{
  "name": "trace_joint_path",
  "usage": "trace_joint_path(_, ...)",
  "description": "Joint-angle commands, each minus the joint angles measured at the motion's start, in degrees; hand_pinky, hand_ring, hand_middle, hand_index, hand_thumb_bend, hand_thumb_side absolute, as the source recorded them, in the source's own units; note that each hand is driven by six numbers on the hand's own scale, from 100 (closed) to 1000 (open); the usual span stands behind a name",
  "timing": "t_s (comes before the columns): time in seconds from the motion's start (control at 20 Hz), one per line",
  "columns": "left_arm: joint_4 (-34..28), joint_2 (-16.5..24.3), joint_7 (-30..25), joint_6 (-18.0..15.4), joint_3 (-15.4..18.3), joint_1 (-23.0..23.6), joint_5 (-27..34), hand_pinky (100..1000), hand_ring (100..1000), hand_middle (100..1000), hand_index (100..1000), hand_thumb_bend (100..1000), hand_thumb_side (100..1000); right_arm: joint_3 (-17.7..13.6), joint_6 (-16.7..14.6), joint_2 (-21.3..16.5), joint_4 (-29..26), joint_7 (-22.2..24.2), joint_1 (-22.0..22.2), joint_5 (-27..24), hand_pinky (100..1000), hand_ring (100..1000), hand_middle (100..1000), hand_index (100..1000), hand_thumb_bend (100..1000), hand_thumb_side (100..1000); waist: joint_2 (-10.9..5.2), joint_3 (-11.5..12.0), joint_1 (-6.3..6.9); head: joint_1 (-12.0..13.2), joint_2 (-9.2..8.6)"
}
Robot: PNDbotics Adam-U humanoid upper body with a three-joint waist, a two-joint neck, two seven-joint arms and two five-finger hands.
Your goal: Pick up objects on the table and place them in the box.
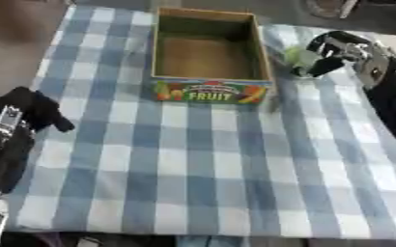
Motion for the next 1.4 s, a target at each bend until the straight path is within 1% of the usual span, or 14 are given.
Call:
trace_joint_path(0.05, -0.9, 0.5, 0.1, 0.0, 0.2, -0.6, 0.1, 521, 422, 421, 555, 100, 685, 0.3, 0.1, -0.5, -0.3, -1.2, -0.7, -0.6, 401, 464, 506, 574, 270, 342, -0.63, -0.1, 0.32, -0.2, 0.34)
trace_joint_path(0.1, -0.9, 0.5, 0.1, 0.0, 0.2, -0.6, 0.1, 520, 422, 421, 555, 100, 685, 0.3, 0.3, -0.5, -0.4, -1.7, -0.6, -0.5, 363, 430, 459, 515, 223, 331, -0.62, 0.0, 0.31, -0.2, 0.34)
trace_joint_path(0.15, -0.9, 0.5, 0.1, 0.0, 0.2, -0.6, 0.1, 520, 422, 421, 555, 100, 685, 0.3, 0.4, -0.5, -0.5, -2.5, -0.6, -0.4, 341, 413, 439, 493, 207, 325, -0.61, 0.0, 0.31, -0.2, 0.34)
trace_joint_path(0.2, -0.9, 0.5, 0.1, 0.0, 0.2, -0.6, 0.1, 520, 422, 421, 555, 100, 684, 0.4, 0.6, -0.5, -0.7, -3.3, -0.6, -0.2, 299, 375, 394, 446, 172, 317, -0.6, 0.0, 0.31, -0.2, 0.34)
trace_joint_path(0.35, -0.9, 0.5, 0.1, 0.0, 0.3, -0.5, 0.1, 520, 422, 421, 555, 100, 685, 0.4, 0.8, -0.5, -1.3, -6.9, -0.5, 0.6, 224, 300, 309, 358, 102, 292, -0.6, 0.1, 0.34, -0.3, 0.34)
trace_joint_path(0.55, -0.9, 0.5, 0.1, 0.0, 0.2, -0.5, 0.1, 520, 422, 422, 555, 100, 686, 0.2, 0.5, -0.2, -2.2, -11.8, -0.4, 1.8, 117, 197, 217, 269, 100, 262, -0.66, 0.0, 0.32, -0.4, 0.34)
trace_joint_path(0.65, -0.9, 0.5, 0.1, 0.0, 0.2, -0.5, 0.1, 520, 422, 422, 555, 100, 686, 0.1, 0.2, -0.2, -2.7, -14.0, -0.4, 2.0, 100, 137, 162, 216, 100, 246, -0.7, 0.0, 0.29, -0.4, 0.34)
trace_joint_path(0.7, -0.9, 0.5, 0.1, 0.0, 0.2, -0.5, 0.1, 520, 422, 422, 555, 100, 686, 0.0, 0.0, -0.2, -2.9, -15.0, -0.4, 2.0, 100, 115, 145, 202, 100, 239, -0.71, -0.1, 0.27, -0.4, 0.34)
trace_joint_path(0.8, -0.8, 0.5, 0.1, 0.0, 0.2, -0.4, 0.1, 520, 422, 422, 555, 100, 685, -0.1, -0.3, -0.1, -3.4, -16.8, -0.4, 1.7, 100, 100, 126, 192, 100, 230, -0.77, -0.1, 0.24, -0.4, 0.34)
trace_joint_path(1.0, -0.8, 0.5, 0.1, 0.0, 0.3, -0.3, 0.2, 520, 423, 422, 556, 100, 686, -0.3, -1.6, -0.2, -5.6, -19.6, -0.5, -0.4, 100, 100, 107, 185, 100, 215, -0.88, -0.3, 0.21, -0.4, 0.34)
trace_joint_path(1.15, -0.8, 0.4, 0.1, 0.0, 0.3, -0.3, 0.2, 521, 423, 423, 556, 100, 685, -0.2, -2.8, -0.3, -8.3, -20.2, -0.7, -2.0, 100, 100, 100, 181, 100, 205, -0.97, -0.4, 0.18, -0.4, 0.34)
trace_joint_path(1.4, -0.8, 0.5, 0.1, 0.0, 0.3, -0.2, 0.2, 521, 423, 423, 556, 100, 685, 0.0, -5.0, -0.4, -13.5, -19.2, -1.1, -5.1, 100, 100, 100, 178, 100, 193, -1.16, -0.6, 0.08, -0.4, 0.34)
